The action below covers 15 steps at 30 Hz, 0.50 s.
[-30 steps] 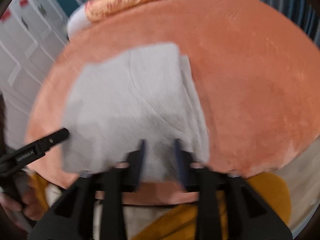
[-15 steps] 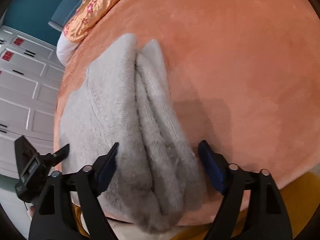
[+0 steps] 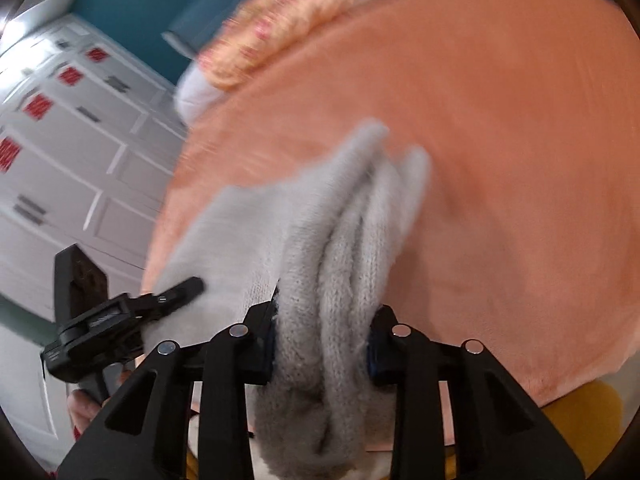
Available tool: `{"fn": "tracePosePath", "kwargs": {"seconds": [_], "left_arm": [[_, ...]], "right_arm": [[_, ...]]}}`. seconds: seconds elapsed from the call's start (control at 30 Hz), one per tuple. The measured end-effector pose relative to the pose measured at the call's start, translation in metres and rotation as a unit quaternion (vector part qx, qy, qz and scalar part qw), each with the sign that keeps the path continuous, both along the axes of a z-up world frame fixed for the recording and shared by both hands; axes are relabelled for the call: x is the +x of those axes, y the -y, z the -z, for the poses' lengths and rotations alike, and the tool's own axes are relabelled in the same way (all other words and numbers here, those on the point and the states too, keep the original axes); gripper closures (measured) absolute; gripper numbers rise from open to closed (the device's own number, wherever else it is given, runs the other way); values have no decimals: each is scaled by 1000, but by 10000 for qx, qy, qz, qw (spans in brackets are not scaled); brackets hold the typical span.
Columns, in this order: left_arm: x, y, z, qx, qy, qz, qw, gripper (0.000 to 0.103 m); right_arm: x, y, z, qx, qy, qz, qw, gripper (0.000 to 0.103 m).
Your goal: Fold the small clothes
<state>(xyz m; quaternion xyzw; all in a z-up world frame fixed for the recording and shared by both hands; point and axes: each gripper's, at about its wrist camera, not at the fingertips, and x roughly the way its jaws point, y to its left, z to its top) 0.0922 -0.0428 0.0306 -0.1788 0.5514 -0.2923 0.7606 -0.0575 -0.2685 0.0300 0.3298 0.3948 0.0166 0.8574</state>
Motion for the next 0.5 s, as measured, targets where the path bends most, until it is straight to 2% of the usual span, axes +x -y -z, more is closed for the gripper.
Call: {"fn": "tracePosePath", "kwargs": {"seconds": [0.13,0.2,0.27,0.3,0.37,0.4,0.43,0.5], "left_arm": [[-1,-26,-62,-371,730,48,9966,62],[0,-48,-92,-503,1143,5,9922,62],[5,-66,-109,-387,1416,-31,9892,60],[11,-76,-112,-206,1530,-69,9880,59],[23,-87,-98,173,1554,-221,9875,48],[35,-93,-75,443,1419,-274,9885,46],[45,-99,-49,712,1164,-374,9899,44],[56,-120,4,1113,536,-620,9904,50]], "right_arm": [[10,-30,-74,-311,797,-184,9962,73],[14,-40,-96,-263,1095,-243,9933,73],[25,-53,-107,-218,1284,-318,9910,72],[35,-58,-105,-257,1266,-324,9911,71],[66,-68,-74,-191,892,-253,9955,66],[80,-70,-51,-132,629,-239,9976,64],[96,-72,-16,-99,188,-224,9995,61],[112,-77,37,-338,-705,-136,9968,61]]}}
